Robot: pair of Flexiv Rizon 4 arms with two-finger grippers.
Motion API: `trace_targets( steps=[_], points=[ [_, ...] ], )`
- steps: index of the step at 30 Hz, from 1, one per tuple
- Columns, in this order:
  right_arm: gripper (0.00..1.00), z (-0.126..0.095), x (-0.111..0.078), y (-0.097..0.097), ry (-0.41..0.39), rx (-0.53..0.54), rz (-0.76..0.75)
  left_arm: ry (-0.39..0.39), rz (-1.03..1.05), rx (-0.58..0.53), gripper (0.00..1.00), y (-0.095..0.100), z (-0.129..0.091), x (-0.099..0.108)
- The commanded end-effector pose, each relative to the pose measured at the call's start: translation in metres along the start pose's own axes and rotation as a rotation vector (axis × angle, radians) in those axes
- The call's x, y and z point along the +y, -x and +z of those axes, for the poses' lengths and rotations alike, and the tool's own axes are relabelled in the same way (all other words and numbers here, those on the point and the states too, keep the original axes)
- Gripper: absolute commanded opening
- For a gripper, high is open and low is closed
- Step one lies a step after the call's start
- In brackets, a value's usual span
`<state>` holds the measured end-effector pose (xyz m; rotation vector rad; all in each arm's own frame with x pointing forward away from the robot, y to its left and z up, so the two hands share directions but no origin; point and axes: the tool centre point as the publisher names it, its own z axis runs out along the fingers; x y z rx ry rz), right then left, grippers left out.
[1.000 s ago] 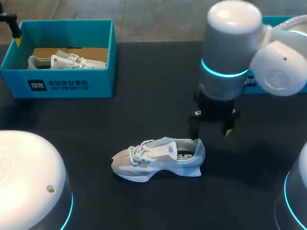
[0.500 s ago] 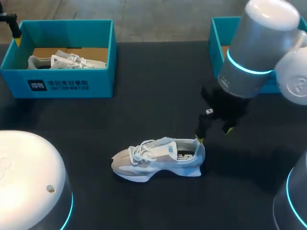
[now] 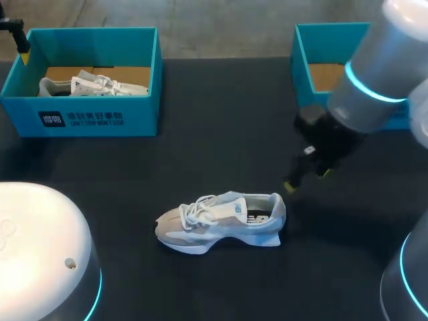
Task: Take the shoe out of the shoebox, open the shoe tongue, remove and reinsert the insole, then place the shoe into the shoebox
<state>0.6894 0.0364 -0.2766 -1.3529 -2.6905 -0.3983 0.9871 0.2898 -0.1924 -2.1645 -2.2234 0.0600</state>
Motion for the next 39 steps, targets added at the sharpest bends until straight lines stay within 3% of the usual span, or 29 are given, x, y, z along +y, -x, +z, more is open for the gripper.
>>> trace_targets(
  steps=[1, 3, 17, 19, 25, 32, 35, 39],
  points=[
    [1.0, -0.015, -0.045, 0.019, 0.339, 0.253, -0.509, 0.004, 0.0, 0.002, 1.0, 0.0, 0.0, -0.002],
    [1.0, -0.006, -0.05, 0.022, 0.292, 0.415, -0.74, 0.004, 0.0, 0.002, 1.0, 0.0, 0.0, -0.002],
    [1.0, -0.006, -0.05, 0.022, 0.292, 0.415, -0.74, 0.004, 0.0, 0.002, 1.0, 0.0, 0.0, -0.002],
    [1.0, 0.002, -0.042, 0.016, 0.231, 0.413, -0.789, 0.004, 0.0, 0.002, 1.0, 0.0, 0.0, -0.002],
    [1.0, 0.014, -0.039, 0.017, 0.311, 0.447, -1.003, 0.004, 0.0, 0.002, 1.0, 0.0, 0.0, -0.002],
    [1.0, 0.019, -0.044, 0.021, 0.41, 0.429, -1.113, 0.004, 0.0, 0.002, 1.0, 0.0, 0.0, -0.002],
    [1.0, 0.027, -0.043, 0.02, 0.435, 0.444, -1.129, 0.004, 0.0, 0.002, 1.0, 0.0, 0.0, -0.002],
    [1.0, 0.032, -0.042, 0.021, 0.405, 0.467, -1.079, 0.004, 0.0, 0.002, 1.0, 0.0, 0.0, -0.002]
  ],
)
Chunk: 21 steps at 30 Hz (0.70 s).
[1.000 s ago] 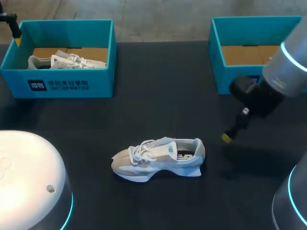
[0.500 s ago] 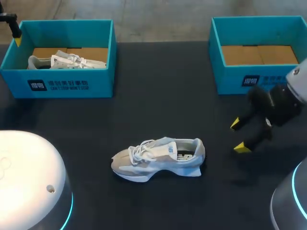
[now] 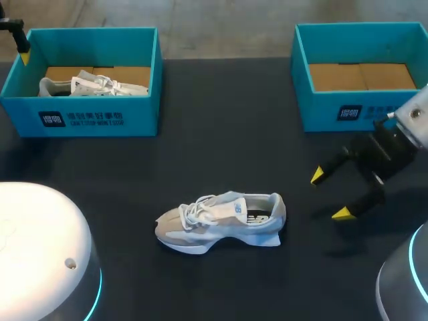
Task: Take the shoe out of the shoebox, open the shoe tongue, remove and reinsert the insole, then place the shoe into the shoebox
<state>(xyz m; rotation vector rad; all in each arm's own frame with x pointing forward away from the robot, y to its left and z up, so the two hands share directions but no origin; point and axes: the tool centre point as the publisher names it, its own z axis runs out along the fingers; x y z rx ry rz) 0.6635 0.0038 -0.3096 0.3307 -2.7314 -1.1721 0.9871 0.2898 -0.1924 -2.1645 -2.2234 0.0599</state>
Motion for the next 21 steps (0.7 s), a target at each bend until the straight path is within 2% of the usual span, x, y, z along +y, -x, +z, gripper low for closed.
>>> trace_targets(
  steps=[1, 9, 12, 17, 21],
  points=[
    [1.0, 0.006, -0.007, 0.006, 0.018, 0.012, 0.017, 0.004, 0.0, 0.002, 1.0, 0.0, 0.0, -0.002],
    [1.0, 0.006, -0.007, 0.006, 0.018, 0.012, 0.017, 0.004, 0.0, 0.002, 1.0, 0.0, 0.0, -0.002],
    [1.0, 0.019, -0.009, 0.007, -0.024, -0.043, 0.019, 0.004, 0.0, 0.002, 1.0, 0.0, 0.0, -0.002],
    [1.0, 0.036, -0.025, 0.007, 0.021, -0.139, 0.021, 0.004, 0.0, 0.002, 1.0, 0.0, 0.0, -0.002],
    [1.0, 0.044, -0.032, 0.007, 0.053, -0.154, 0.022, 0.004, 0.0, 0.002, 1.0, 0.0, 0.0, -0.002]
  ],
)
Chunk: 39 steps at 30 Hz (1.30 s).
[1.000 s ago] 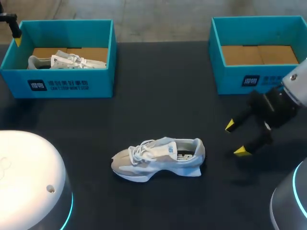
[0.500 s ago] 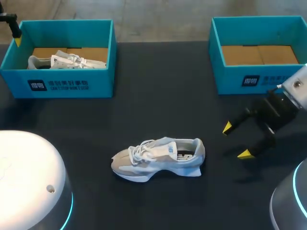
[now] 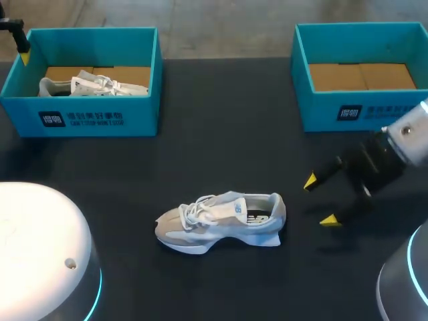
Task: Take the shoe out of the shoebox, open the shoe tongue, remove and reinsert the insole, then place the shoe into the shoebox
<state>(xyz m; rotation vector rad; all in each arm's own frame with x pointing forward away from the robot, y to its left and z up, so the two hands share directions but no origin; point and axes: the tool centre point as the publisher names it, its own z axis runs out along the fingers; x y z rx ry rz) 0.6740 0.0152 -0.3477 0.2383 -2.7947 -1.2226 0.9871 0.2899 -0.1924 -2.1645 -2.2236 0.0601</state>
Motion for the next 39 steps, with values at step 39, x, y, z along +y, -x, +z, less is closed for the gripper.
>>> trace_targets(
  steps=[39],
  points=[
    [1.0, 0.025, -0.039, 0.008, 0.256, -0.189, 0.124, 0.004, 0.0, 0.003, 1.0, 0.0, 0.0, -0.002]
  ],
)
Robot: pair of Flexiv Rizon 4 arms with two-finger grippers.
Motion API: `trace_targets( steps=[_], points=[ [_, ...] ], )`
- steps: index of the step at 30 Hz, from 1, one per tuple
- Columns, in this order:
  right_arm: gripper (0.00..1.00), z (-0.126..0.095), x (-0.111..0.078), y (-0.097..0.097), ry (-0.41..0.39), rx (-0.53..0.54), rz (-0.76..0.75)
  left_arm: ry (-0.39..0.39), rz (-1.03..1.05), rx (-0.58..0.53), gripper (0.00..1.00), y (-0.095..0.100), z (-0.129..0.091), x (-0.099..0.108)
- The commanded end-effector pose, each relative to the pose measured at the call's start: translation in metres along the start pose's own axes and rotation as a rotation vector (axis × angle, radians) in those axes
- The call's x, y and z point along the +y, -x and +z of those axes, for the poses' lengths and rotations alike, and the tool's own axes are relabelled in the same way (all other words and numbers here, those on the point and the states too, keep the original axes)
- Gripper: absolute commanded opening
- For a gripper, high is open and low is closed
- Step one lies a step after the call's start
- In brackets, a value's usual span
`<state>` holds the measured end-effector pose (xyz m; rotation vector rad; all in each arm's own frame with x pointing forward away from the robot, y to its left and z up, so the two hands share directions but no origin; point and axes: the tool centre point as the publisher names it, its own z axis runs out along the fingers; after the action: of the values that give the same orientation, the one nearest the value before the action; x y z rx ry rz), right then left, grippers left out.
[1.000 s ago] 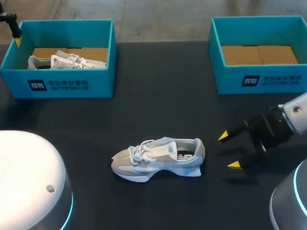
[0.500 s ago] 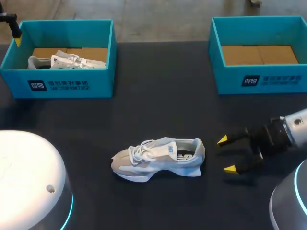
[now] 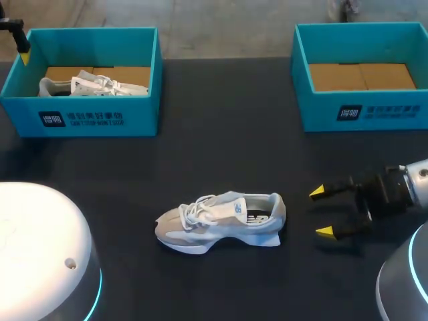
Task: Take the shoe out of the shoebox, open the shoe tongue, remove and reinsert the insole, then place the shoe into the shoebox
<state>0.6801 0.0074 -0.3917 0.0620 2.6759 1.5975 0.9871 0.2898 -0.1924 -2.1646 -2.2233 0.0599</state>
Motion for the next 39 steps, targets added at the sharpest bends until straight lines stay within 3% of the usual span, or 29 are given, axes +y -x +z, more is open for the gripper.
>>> trace_targets(
  steps=[1, 17, 39],
  points=[
    [1.0, 0.002, -0.001, 0.003, 0.008, -0.001, 0.013, 0.004, 0.0, 0.002, 1.0, 0.0, 0.0, -0.002],
    [1.0, 0.033, 0.004, -0.008, 0.049, -0.011, 0.093, 0.004, 0.0, 0.002, 1.0, 0.0, 0.0, -0.002],
    [1.0, 0.069, 0.017, -0.007, 0.085, 0.019, 0.114, 0.004, 0.0, 0.002, 1.0, 0.0, 0.0, -0.002]
  ],
)
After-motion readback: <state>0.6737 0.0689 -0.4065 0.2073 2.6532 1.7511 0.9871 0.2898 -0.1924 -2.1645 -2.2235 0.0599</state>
